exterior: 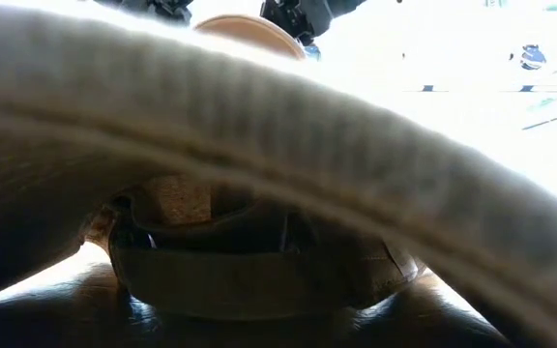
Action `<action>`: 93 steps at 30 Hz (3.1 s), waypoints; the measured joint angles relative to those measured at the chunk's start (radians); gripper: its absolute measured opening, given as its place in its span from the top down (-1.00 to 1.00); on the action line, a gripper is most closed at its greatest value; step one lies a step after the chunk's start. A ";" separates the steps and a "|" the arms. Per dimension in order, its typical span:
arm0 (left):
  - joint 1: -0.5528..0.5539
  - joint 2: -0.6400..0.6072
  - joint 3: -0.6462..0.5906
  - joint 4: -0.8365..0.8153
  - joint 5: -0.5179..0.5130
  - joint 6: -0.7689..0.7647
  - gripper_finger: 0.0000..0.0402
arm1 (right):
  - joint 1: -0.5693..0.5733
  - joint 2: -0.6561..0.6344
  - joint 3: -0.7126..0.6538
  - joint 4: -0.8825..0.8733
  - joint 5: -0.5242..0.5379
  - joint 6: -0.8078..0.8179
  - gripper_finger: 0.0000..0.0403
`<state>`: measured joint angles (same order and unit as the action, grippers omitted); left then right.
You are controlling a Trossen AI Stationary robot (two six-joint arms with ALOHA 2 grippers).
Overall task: Pick & Place hat
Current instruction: Put the top brown cap into the orange bin
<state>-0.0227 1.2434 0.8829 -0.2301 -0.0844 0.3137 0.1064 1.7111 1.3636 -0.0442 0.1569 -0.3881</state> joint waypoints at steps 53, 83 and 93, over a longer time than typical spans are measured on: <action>-0.536 -0.273 -0.002 -0.339 -0.313 -0.339 0.98 | -0.072 -0.143 -0.516 0.419 0.390 0.242 0.72; -1.145 -0.164 -0.002 -0.409 -0.687 -0.925 0.98 | -0.094 -0.176 -0.867 1.006 0.391 0.276 0.79; -1.219 -0.086 -0.002 -0.430 -0.759 -1.140 0.98 | -0.121 -0.176 -0.867 1.100 0.389 0.176 0.79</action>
<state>-1.2419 1.1570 0.8810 -0.6605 -0.8434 -0.8261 -0.0147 1.5352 0.4961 1.0556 0.5461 -0.2122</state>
